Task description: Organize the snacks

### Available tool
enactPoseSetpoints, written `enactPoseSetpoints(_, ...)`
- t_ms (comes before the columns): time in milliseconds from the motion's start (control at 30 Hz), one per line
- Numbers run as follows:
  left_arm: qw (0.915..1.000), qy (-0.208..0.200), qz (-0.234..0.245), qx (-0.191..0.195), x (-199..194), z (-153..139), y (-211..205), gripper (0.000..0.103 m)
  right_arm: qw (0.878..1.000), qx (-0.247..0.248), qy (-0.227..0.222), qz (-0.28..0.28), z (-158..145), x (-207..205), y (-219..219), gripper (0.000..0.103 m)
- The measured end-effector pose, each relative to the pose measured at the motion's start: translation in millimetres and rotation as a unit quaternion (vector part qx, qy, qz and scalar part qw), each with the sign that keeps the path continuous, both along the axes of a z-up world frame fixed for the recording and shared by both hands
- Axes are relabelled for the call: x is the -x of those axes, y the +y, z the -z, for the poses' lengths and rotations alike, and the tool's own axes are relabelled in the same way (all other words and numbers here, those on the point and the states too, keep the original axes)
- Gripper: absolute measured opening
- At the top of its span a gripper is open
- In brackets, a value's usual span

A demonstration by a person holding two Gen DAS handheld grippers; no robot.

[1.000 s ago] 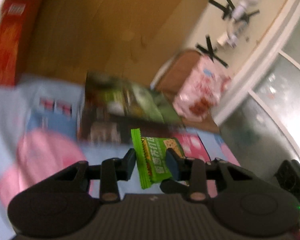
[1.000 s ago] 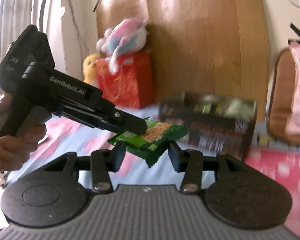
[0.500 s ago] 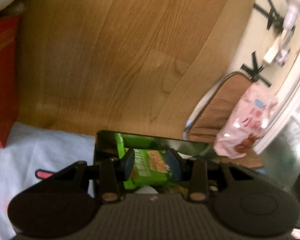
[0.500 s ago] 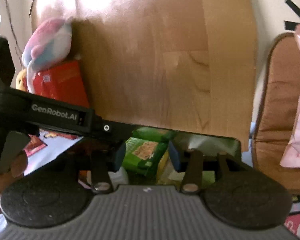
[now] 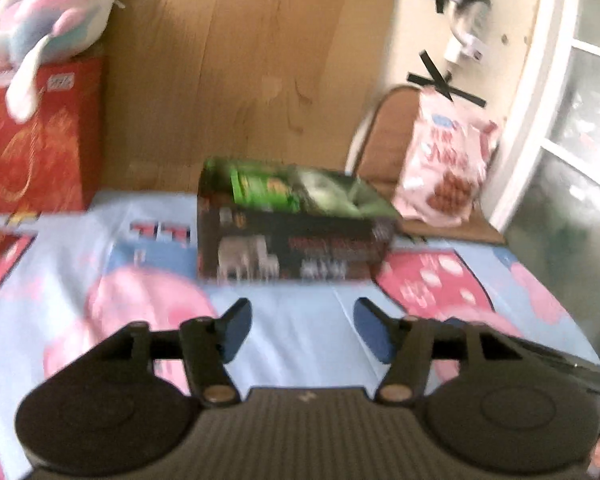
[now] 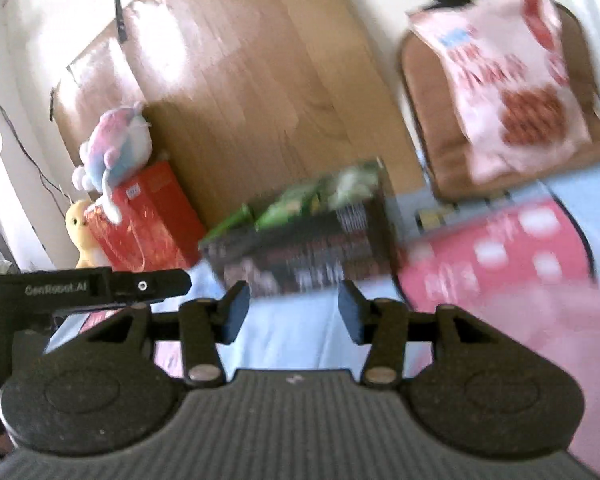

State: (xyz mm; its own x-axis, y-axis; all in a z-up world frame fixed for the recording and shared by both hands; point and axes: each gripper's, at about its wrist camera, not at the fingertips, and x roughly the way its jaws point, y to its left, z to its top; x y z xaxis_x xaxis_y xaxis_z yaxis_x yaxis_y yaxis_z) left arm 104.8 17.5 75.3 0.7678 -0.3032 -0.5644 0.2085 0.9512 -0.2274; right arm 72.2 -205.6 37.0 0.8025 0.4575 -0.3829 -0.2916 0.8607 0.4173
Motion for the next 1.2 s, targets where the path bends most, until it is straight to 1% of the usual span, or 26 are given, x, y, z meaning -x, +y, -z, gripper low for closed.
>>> enactPoseSetpoints(33,1.0000,0.003,-0.003,0.002,12,2,-1,0.072,1.000,0.002,0.002,0.000,2,10,1,0.059)
enactPoseSetpoints(67,1.0000,0.004,-0.007,0.002,22,3,-3,0.078,1.000,0.006,0.004,0.005,4,24,1,0.061)
enactPoseSetpoints(100,0.9999,0.001,-0.013,0.001,34,4,-3,0.087,1.000,0.006,0.006,0.008,4,30,0,0.064)
enactPoseSetpoints(133,0.9998,-0.004,-0.020,-0.001,45,5,-4,0.091,1.000,0.003,0.009,0.008,5,38,0,0.067)
enactPoseSetpoints(167,0.9997,-0.006,-0.025,-0.006,53,6,-4,0.092,1.000,0.002,0.012,0.007,7,48,-1,0.067)
enactPoseSetpoints(233,0.9992,-0.008,-0.037,-0.017,69,7,-6,0.102,1.000,0.004,0.015,0.007,8,59,0,0.069)
enactPoseSetpoints(267,0.9988,-0.009,-0.043,-0.019,76,8,-5,0.103,1.000,0.004,0.016,0.007,8,66,0,0.071)
enactPoseSetpoints(367,0.9974,-0.007,-0.063,-0.034,93,9,-8,0.103,1.000,-0.002,0.020,0.007,11,83,1,0.078)
enactPoseSetpoints(433,0.9963,-0.005,-0.072,-0.046,105,10,-10,0.103,1.000,0.002,0.018,0.009,12,96,3,0.084)
enactPoseSetpoints(467,0.9957,-0.004,-0.076,-0.053,111,10,-11,0.103,1.000,0.004,0.018,0.007,12,100,4,0.086)
enactPoseSetpoints(533,0.9938,0.005,-0.087,-0.068,120,11,-14,0.103,1.000,0.005,0.015,0.008,11,111,6,0.094)
enactPoseSetpoints(567,0.9930,0.008,-0.092,-0.074,122,11,-15,0.103,1.000,0.005,0.013,0.010,11,116,6,0.095)
enactPoseSetpoints(700,0.9905,-0.008,-0.108,-0.084,141,9,-17,0.103,1.000,0.007,0.004,0.027,8,132,4,0.102)
enactPoseSetpoints(867,0.9857,-0.030,-0.128,-0.106,162,5,-22,0.103,0.999,0.007,-0.002,0.053,5,147,1,0.103)
enactPoseSetpoints(1000,0.9836,-0.045,-0.131,-0.116,175,1,-28,0.103,0.999,0.006,-0.005,0.050,4,157,-2,0.103)
enactPoseSetpoints(1100,0.9804,-0.059,-0.135,-0.131,185,-4,-35,0.103,0.999,0.008,-0.008,0.048,3,165,-3,0.103)
enactPoseSetpoints(1200,0.9791,-0.065,-0.135,-0.138,188,-8,-41,0.103,0.999,0.008,-0.011,0.052,3,170,-3,0.103)
